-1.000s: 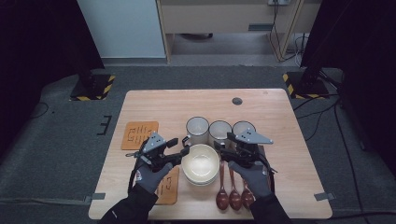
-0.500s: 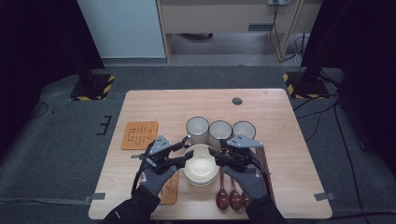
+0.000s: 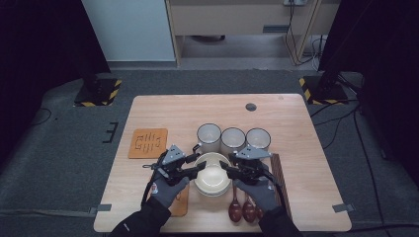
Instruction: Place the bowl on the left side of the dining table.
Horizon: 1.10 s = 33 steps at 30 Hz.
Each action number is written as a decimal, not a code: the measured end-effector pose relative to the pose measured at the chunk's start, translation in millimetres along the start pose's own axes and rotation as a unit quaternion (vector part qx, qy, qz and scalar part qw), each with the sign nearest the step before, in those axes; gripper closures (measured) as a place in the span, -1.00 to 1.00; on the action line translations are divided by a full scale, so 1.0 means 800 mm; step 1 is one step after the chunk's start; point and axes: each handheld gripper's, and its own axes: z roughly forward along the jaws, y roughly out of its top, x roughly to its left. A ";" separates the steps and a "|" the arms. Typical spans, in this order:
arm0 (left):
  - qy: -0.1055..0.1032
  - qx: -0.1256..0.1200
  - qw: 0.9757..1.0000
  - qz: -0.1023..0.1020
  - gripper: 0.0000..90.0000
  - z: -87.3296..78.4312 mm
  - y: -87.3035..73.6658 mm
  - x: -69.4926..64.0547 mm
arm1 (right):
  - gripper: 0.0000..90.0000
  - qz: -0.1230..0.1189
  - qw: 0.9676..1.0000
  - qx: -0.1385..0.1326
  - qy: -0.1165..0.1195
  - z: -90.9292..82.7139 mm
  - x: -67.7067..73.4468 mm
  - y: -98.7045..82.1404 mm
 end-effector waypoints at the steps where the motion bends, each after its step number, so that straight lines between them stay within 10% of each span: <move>1: -0.001 0.002 1.000 -0.001 0.15 0.000 -0.001 0.000 | 0.25 0.001 1.000 0.000 0.000 0.002 0.001 0.000; 33: 0.027 0.016 0.999 -0.010 0.71 0.007 -0.004 -0.004 | 0.80 0.001 0.999 0.040 -0.026 0.018 0.007 0.000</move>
